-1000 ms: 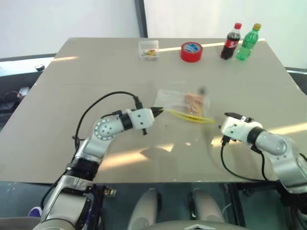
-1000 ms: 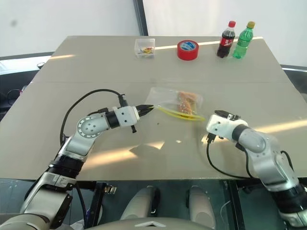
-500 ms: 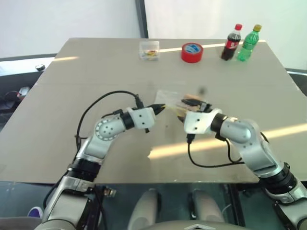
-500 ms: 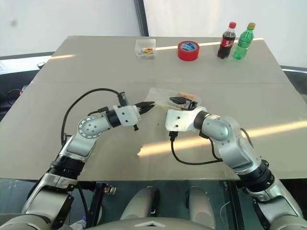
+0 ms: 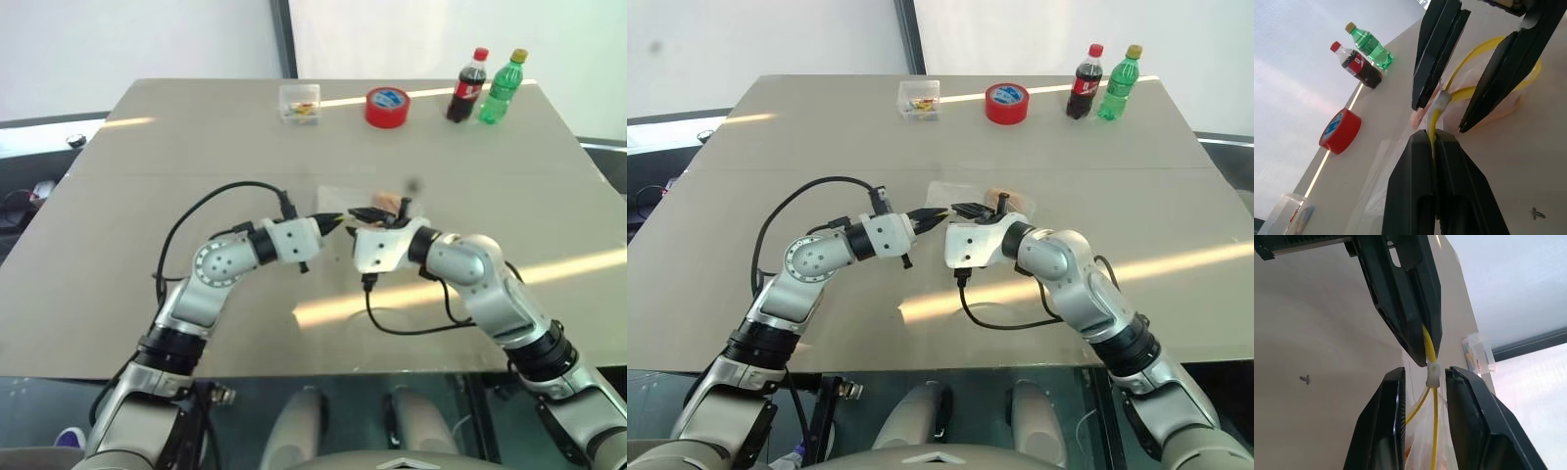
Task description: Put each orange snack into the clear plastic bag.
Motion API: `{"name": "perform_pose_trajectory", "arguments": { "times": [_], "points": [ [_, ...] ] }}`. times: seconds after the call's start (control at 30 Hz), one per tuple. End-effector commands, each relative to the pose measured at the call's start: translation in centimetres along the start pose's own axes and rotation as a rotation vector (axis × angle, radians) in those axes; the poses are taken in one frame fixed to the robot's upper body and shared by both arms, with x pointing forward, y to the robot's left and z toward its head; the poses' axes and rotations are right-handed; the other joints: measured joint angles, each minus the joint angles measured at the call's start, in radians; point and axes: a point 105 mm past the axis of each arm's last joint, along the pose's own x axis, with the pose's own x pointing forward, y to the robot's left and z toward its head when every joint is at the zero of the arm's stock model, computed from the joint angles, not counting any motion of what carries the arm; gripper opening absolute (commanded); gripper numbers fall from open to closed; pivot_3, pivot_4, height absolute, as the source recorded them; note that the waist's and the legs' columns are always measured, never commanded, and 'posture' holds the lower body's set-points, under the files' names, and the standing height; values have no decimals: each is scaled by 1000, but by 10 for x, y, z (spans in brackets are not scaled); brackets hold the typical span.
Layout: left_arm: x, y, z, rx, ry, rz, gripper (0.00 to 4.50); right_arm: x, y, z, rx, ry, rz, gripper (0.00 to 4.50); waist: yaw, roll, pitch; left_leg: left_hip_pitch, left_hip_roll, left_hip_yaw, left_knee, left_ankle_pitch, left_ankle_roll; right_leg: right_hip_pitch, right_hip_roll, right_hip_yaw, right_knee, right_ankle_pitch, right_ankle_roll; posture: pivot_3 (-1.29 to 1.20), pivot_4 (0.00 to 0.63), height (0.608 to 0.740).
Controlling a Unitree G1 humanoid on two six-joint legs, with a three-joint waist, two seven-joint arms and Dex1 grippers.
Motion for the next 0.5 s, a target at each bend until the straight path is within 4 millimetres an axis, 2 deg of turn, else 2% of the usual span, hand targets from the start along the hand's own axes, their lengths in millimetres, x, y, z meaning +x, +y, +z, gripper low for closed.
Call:
{"name": "perform_pose_trajectory", "arguments": {
  "times": [0.03, 0.5],
  "points": [
    [-2, 7, 10, 26, -29, 24, 0, -1, -14, 10, -35, -37, -44, 1321, 0, 0, 0, 0, 0, 0, 0, 0, 0, 0, 0, 0, 0, 0, 0, 0, 150, 740],
    [-2, 9, 7, 9, -22, 33, 0, -4, -14, 12, -48, -35, -40, 1321, 0, 0, 0, 0, 0, 0, 0, 0, 0, 0, 0, 0, 0, 0, 0, 0, 150, 740]
  ]
}}
